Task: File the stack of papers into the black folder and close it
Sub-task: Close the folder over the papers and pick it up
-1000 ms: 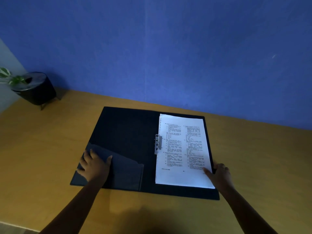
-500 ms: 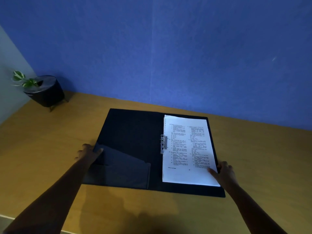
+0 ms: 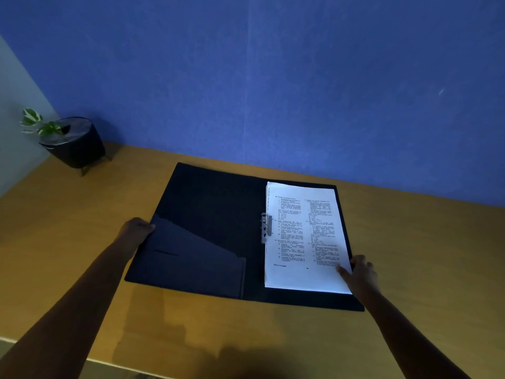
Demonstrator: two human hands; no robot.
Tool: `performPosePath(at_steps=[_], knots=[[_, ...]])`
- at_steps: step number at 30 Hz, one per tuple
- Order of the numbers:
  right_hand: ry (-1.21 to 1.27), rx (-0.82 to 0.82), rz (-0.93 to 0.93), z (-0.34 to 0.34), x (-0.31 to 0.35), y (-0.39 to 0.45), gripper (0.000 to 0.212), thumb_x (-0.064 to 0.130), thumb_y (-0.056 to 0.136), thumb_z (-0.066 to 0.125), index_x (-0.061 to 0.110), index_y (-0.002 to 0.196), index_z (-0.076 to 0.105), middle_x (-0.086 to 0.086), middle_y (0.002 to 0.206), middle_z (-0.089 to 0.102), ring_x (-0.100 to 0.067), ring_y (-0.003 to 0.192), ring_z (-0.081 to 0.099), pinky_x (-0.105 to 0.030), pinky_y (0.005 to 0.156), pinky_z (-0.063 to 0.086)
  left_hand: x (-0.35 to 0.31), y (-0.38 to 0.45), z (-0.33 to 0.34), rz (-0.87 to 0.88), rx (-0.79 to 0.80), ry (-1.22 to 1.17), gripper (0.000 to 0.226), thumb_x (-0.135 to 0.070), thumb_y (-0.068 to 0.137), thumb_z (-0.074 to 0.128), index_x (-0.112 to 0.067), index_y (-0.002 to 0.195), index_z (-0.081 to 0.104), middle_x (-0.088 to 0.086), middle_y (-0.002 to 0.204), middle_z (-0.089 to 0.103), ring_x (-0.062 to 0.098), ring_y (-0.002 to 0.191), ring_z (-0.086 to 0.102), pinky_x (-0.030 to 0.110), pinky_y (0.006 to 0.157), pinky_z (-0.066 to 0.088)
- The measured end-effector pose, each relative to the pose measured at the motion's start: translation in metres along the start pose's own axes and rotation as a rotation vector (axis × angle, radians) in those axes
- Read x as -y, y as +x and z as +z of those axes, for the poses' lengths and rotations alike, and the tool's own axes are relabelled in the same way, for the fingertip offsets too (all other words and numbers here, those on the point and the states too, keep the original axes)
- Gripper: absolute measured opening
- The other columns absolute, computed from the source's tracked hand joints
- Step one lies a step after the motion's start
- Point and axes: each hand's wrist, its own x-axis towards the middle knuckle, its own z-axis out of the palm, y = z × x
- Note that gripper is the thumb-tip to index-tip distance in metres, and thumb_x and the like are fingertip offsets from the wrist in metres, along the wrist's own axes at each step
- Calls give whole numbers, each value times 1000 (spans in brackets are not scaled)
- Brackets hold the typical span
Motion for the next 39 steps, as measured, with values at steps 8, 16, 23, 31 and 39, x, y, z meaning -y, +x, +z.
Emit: performPosePath(at_steps=[8, 16, 23, 31, 39], knots=[[3, 0, -18, 0, -1, -1, 47, 27, 84, 67, 0, 117, 45, -26, 118, 51, -40, 107, 53, -40, 84, 46, -38, -35, -27, 212, 261, -202, 23, -20, 95, 49, -14, 73, 47, 7, 88, 54, 22, 79, 52, 31, 63, 38], [1, 39, -71, -6, -5, -6, 50, 26, 85, 67, 0, 121, 44, -25, 120, 51, -41, 109, 52, -45, 88, 49, -90, -83, -3, 414, 464, -375, 22, -44, 84, 54, -22, 82, 53, -3, 90, 60, 18, 87, 57, 35, 74, 41], [44, 84, -101, -12, -12, -10, 54, 26, 84, 68, 3, 126, 43, -23, 123, 50, -37, 113, 50, -42, 91, 48, -126, -114, 43, 436, 569, -374, 35, -50, 82, 52, -19, 99, 53, -8, 94, 66, 8, 80, 65, 21, 56, 52], [74, 101, -83, -16, -21, -15, 51, 22, 84, 68, 5, 125, 43, -20, 125, 50, -33, 115, 50, -43, 94, 49, -156, -146, 102, 408, 560, -396, 32, -44, 88, 53, -20, 110, 47, -7, 107, 57, 12, 104, 54, 31, 69, 47], [132, 159, -133, -17, -37, -13, 54, 17, 80, 71, 8, 127, 44, -17, 124, 47, -33, 111, 53, -36, 90, 46, -174, -179, 184, 449, 407, -365, 35, -26, 88, 61, -10, 113, 44, 12, 122, 51, 23, 112, 51, 37, 95, 42]])
